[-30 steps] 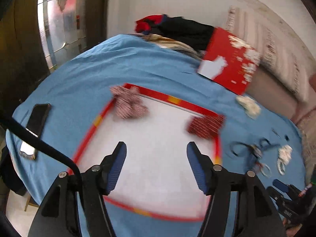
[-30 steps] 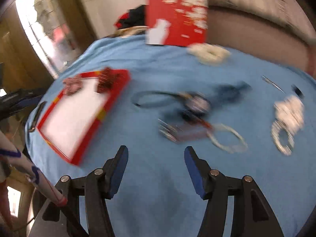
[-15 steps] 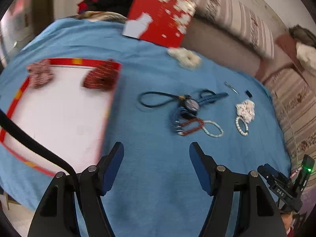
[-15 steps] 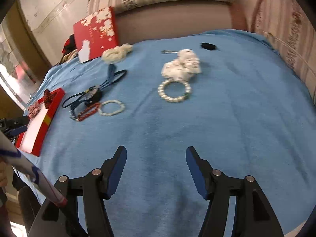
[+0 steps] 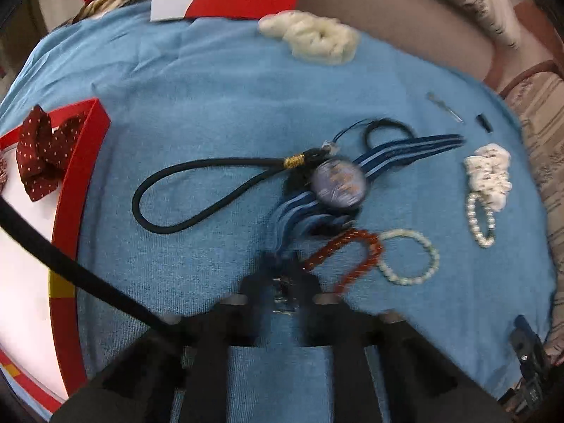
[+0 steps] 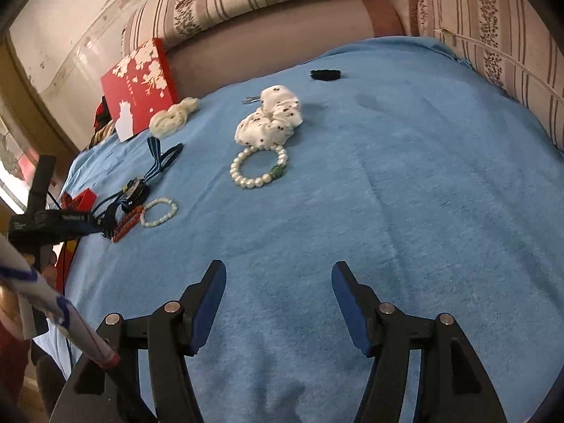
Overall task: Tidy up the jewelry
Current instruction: 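Grasp the blue striped watch strap with the left tool and lift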
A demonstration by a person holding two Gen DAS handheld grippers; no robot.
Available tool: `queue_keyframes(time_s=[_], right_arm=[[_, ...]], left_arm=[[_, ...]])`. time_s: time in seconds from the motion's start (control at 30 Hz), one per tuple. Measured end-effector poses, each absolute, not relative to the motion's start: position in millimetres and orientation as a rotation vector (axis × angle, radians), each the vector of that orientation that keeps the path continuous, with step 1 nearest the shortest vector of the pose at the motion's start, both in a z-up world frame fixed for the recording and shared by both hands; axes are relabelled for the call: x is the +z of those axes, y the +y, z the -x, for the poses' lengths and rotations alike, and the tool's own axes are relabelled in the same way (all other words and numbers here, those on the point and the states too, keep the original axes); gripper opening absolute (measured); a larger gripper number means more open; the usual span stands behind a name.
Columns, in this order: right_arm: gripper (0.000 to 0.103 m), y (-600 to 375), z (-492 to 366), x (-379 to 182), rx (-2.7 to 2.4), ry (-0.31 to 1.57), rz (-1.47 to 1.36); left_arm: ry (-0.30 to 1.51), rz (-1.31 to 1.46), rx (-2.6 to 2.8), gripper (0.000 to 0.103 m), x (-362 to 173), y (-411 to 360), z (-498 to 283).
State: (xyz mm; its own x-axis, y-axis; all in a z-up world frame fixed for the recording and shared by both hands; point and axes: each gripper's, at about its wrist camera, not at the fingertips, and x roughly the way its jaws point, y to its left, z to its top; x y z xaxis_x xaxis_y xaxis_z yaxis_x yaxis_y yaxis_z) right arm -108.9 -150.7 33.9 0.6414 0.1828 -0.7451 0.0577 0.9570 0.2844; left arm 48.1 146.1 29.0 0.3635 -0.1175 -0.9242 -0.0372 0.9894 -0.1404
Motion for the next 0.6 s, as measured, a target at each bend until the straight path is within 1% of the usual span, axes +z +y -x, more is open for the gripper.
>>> queue_keyframes(time_s=[0.1, 0.23, 0.4, 0.47, 0.57, 0.6], right_arm=[[0.067, -155, 108, 31, 0.069, 0.866, -0.307], [0.067, -159, 108, 23, 0.071, 0.875, -0.326], [0.067, -157, 109, 23, 0.081, 0.867, -0.324], [0.067, -156, 111, 21, 0.081, 0.869, -0.319], [0.067, -154, 113, 21, 0.08, 0.868, -0.308], [0.067, -154, 113, 21, 0.079, 0.868, -0.305]], left_arm=[[1.175, 0.183, -0.104, 0.005, 41, 144, -32], [1.138, 0.16, -0.156, 0.005, 61, 138, 16], [1.162, 0.118, -0.167, 0.006, 51, 133, 67], [1.174, 0.115, -0.16, 0.01, 43, 132, 83], [1.159, 0.15, -0.169, 0.026, 45, 141, 100], [1.149, 0.165, -0.17, 0.033, 47, 144, 104]])
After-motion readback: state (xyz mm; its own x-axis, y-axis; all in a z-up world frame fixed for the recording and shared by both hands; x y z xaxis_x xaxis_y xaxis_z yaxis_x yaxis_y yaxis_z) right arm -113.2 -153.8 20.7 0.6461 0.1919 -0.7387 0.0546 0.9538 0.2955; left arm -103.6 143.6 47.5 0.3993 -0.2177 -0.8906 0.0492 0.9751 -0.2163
